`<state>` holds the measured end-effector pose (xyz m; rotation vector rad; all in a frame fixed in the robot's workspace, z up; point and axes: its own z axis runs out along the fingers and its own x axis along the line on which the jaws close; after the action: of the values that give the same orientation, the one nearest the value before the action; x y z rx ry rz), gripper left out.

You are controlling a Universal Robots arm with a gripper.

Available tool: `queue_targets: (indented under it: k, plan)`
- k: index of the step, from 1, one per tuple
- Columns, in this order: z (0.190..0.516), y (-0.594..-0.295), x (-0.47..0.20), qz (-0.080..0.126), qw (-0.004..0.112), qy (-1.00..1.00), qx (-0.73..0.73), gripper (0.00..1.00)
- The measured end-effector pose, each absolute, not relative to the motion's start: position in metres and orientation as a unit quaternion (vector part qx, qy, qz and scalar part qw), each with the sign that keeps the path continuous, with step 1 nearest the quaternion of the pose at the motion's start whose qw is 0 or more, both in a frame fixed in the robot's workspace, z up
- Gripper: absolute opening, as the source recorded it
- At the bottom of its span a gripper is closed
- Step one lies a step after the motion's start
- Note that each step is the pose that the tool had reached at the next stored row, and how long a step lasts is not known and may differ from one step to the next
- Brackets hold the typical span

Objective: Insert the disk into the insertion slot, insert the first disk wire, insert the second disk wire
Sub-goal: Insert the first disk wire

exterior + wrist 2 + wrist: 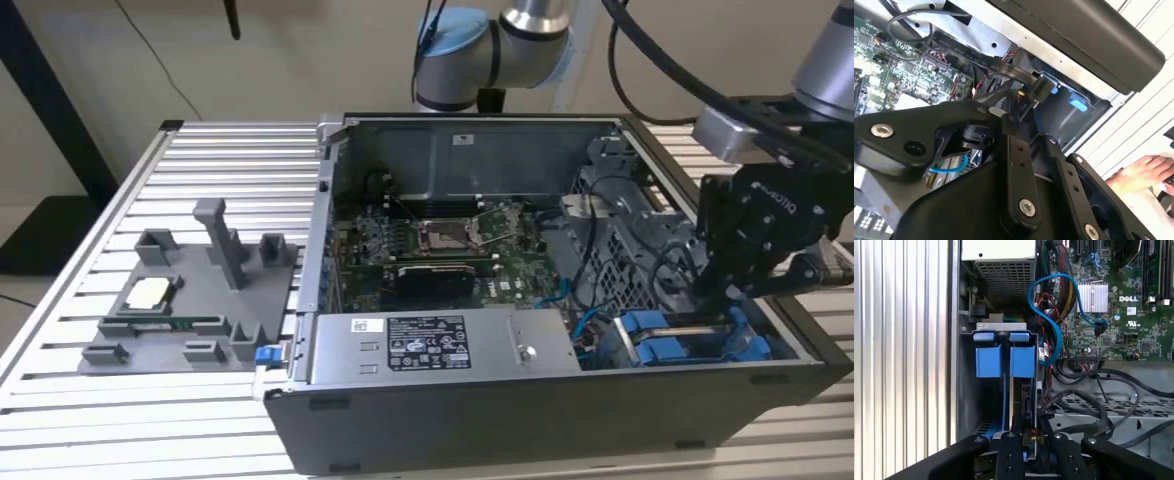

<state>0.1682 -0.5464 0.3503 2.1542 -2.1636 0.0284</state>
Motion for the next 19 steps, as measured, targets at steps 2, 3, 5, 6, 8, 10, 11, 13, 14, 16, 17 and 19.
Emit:
queue_targets:
  k: [2, 3, 5, 6, 8, 10, 11, 13, 14, 16, 17, 19]
  plan:
    - [0.359, -0.546, 0.168, 0.009, 0.044, -0.708, 0.705, 0.27]
    - [0.363, -0.546, 0.168, 0.009, 0.045, -0.708, 0.705, 0.27]
    - [0.372, -0.546, 0.168, 0.009, 0.045, -0.708, 0.705, 0.27]
    - [0.376, -0.546, 0.168, 0.009, 0.045, -0.708, 0.705, 0.27]
    - [0.383, -0.546, 0.168, 0.009, 0.045, -0.708, 0.705, 0.27]
    - [0.384, -0.546, 0.168, 0.009, 0.045, -0.708, 0.705, 0.27]
    - [0.384, -0.546, 0.168, 0.009, 0.045, -0.708, 0.705, 0.27]
    - [0.385, -0.546, 0.168, 0.009, 0.045, -0.708, 0.705, 0.27]
    - [0.385, -0.546, 0.168, 0.009, 0.045, -0.708, 0.705, 0.27]
    - [0.385, -0.546, 0.168, 0.009, 0.045, -0.708, 0.705, 0.27]
    - [0.385, -0.546, 0.168, 0.009, 0.045, -0.708, 0.705, 0.27]
    - [0.385, -0.546, 0.169, 0.009, 0.045, -0.708, 0.705, 0.27]
